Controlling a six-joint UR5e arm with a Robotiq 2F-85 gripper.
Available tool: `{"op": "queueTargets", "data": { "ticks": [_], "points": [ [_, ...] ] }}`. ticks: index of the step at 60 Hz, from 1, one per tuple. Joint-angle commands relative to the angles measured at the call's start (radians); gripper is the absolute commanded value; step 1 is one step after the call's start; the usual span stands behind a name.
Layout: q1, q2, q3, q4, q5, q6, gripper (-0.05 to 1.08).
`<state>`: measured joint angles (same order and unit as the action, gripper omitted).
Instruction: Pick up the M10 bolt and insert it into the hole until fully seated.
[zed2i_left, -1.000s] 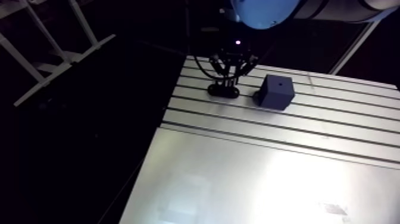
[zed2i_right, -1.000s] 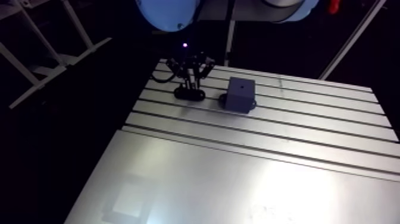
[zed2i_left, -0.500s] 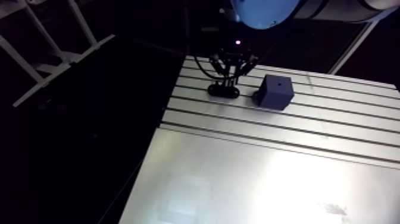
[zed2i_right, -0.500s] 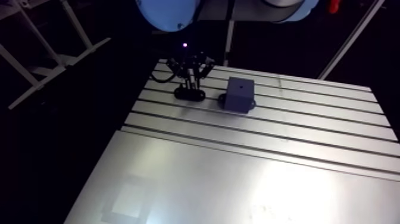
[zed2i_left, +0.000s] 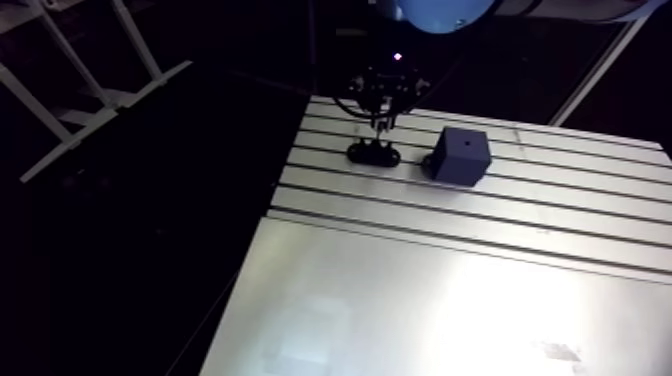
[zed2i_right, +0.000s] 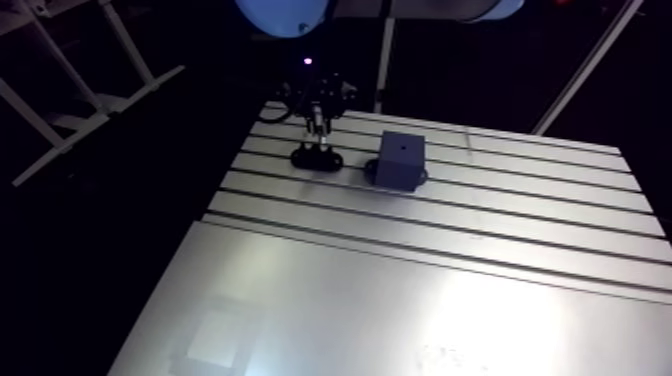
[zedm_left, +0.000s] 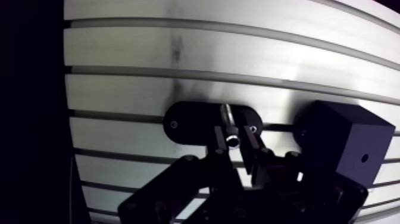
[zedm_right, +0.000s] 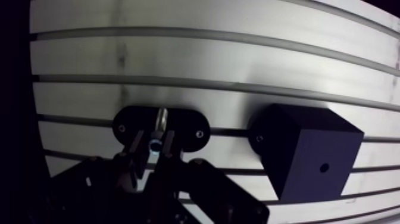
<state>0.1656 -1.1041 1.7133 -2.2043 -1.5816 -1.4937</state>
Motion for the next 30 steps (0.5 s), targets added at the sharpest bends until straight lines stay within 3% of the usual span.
{"op": "queueTargets", "data": {
  "ticks": [1,18,30],
  "points": [
    [0.0,-0.012,-0.03,0.045,0.0,0.0,0.87],
    [-0.004,-0.057,-0.093,0.129,-0.005,-0.001,0.93],
    [-0.022,-0.09,-0.156,0.252,-0.005,-0.011,1.04]
  ]
}}
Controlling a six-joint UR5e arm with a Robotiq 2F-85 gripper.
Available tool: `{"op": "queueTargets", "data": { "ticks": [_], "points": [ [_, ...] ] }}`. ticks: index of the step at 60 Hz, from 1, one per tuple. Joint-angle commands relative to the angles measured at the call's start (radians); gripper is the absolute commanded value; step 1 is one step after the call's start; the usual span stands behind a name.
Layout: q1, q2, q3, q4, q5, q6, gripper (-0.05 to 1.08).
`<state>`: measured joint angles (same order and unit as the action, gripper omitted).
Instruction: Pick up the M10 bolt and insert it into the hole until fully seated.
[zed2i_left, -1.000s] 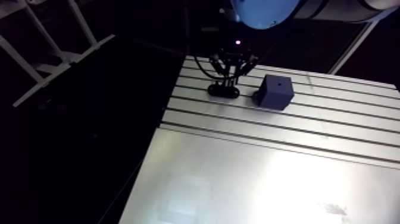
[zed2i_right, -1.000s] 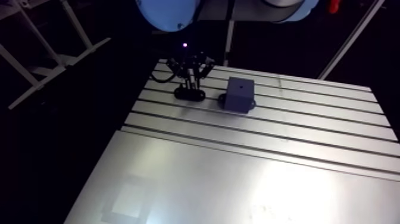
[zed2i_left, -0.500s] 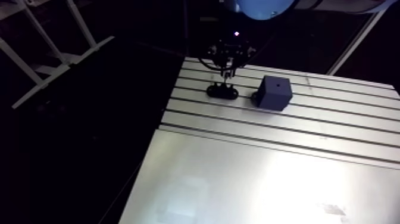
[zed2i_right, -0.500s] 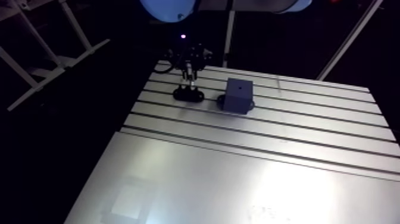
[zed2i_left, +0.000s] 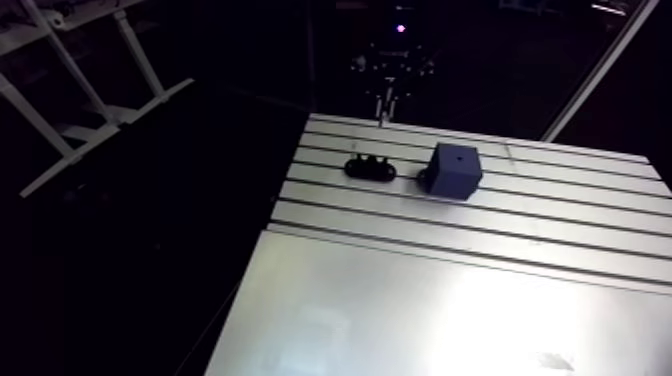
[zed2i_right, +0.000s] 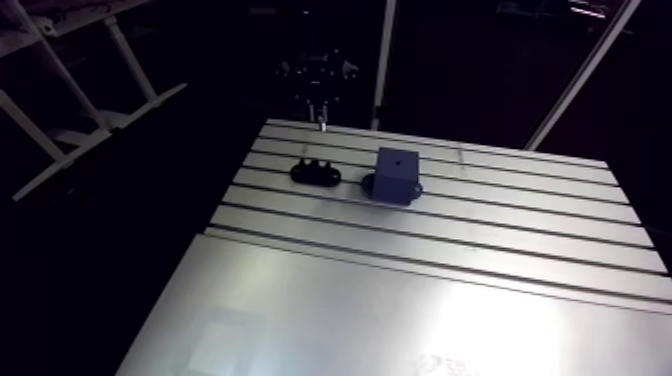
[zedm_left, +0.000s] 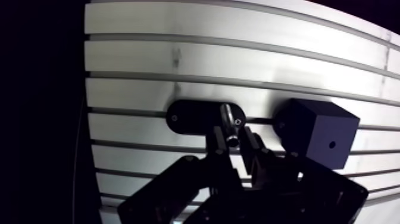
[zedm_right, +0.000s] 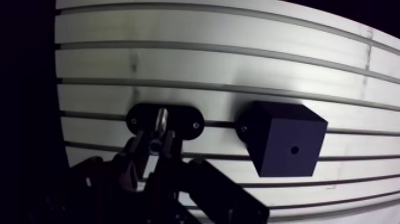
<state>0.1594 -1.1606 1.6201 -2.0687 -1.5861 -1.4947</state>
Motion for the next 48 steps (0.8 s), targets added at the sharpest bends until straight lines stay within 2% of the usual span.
{"op": "queueTargets", "data": {
  "ticks": [1,13,15,28,34,48],
  "points": [
    [-0.016,-0.034,-0.062,0.116,-0.001,-0.01,1.04],
    [-0.036,-0.054,-0.132,0.239,-0.002,-0.055,1.06],
    [-0.048,-0.059,-0.156,0.289,-0.004,-0.059,1.06],
    [-0.104,-0.064,-0.212,0.444,-0.004,-0.063,1.06],
    [-0.134,-0.069,-0.223,0.482,-0.004,-0.07,1.06],
    [-0.175,-0.07,-0.225,0.497,-0.002,-0.111,1.06]
  ]
}}
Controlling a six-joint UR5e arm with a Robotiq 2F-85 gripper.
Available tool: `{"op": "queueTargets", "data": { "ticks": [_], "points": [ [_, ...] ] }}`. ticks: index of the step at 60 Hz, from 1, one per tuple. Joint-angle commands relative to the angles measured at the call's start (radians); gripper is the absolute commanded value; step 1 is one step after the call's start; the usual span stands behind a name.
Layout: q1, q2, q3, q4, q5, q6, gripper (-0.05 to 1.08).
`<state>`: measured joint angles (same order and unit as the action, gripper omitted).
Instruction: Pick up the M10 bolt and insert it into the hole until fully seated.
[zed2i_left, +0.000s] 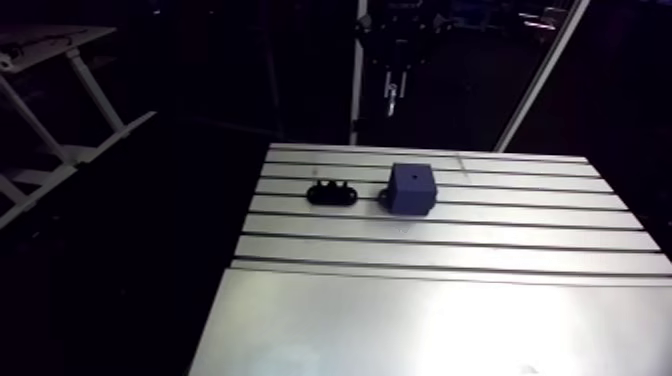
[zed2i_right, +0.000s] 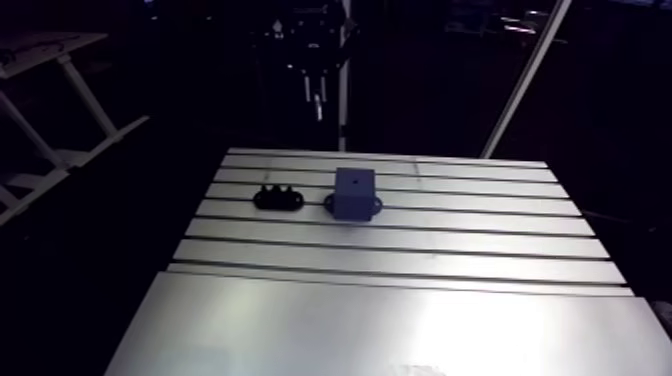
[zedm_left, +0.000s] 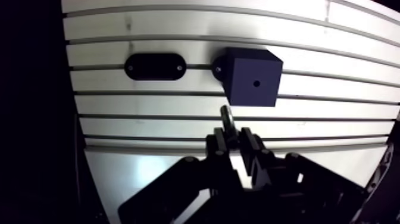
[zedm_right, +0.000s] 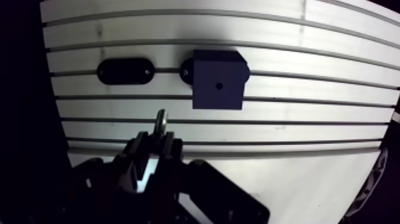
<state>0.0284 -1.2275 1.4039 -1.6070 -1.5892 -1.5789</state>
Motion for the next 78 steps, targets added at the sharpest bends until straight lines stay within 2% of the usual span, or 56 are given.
{"op": "queueTargets", "data": {
  "ticks": [1,11,29,61,78],
  "points": [
    [-0.046,-0.003,-0.005,0.034,0.0,-0.026,1.06],
    [-0.066,-0.003,0.012,0.031,0.001,-0.026,1.07],
    [-0.086,-0.003,0.028,0.025,-0.008,-0.028,1.08],
    [-0.108,0.009,0.054,0.022,-0.001,-0.027,1.08],
    [-0.11,0.012,0.092,-0.038,-0.004,-0.029,1.08]
  ]
}}
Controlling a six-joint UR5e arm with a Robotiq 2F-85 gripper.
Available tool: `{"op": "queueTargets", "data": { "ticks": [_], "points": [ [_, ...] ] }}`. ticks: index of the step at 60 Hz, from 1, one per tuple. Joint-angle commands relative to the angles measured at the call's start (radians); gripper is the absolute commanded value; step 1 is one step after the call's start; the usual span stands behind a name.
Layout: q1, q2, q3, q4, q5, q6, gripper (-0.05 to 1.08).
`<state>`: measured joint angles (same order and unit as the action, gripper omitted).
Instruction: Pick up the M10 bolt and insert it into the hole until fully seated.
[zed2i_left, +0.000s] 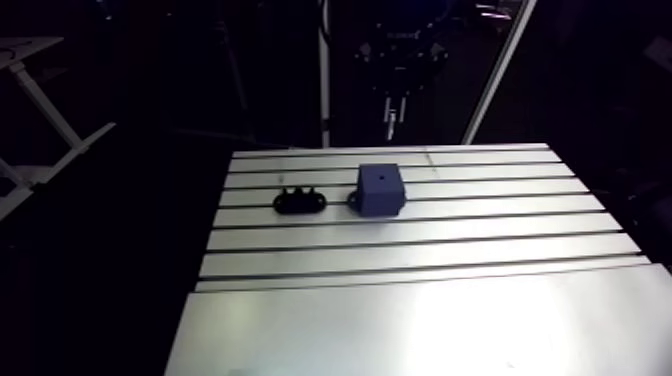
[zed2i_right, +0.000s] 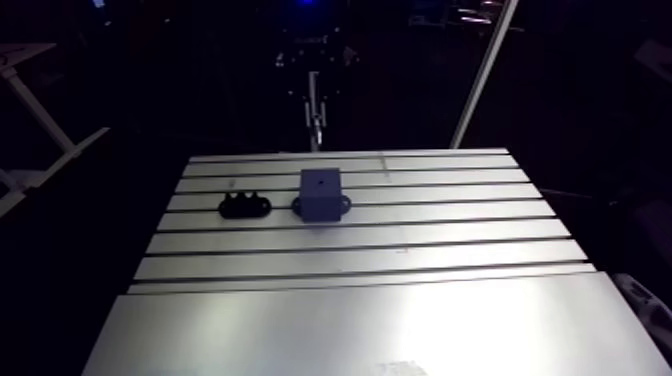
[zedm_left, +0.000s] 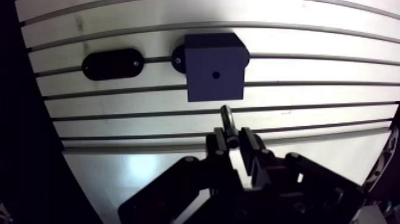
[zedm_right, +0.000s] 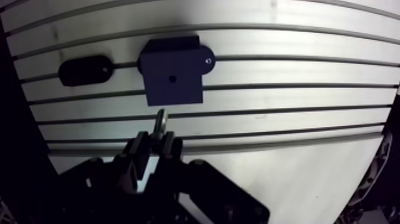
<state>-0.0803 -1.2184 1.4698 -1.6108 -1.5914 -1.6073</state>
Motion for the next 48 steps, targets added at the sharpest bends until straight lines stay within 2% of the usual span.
{"op": "queueTargets", "data": {
  "ticks": [1,48],
  "points": [
    [-0.001,0.003,0.026,-0.034,-0.002,-0.001,1.08],
    [-0.001,0.041,0.045,-0.039,-0.002,0.002,1.08]
  ]
}}
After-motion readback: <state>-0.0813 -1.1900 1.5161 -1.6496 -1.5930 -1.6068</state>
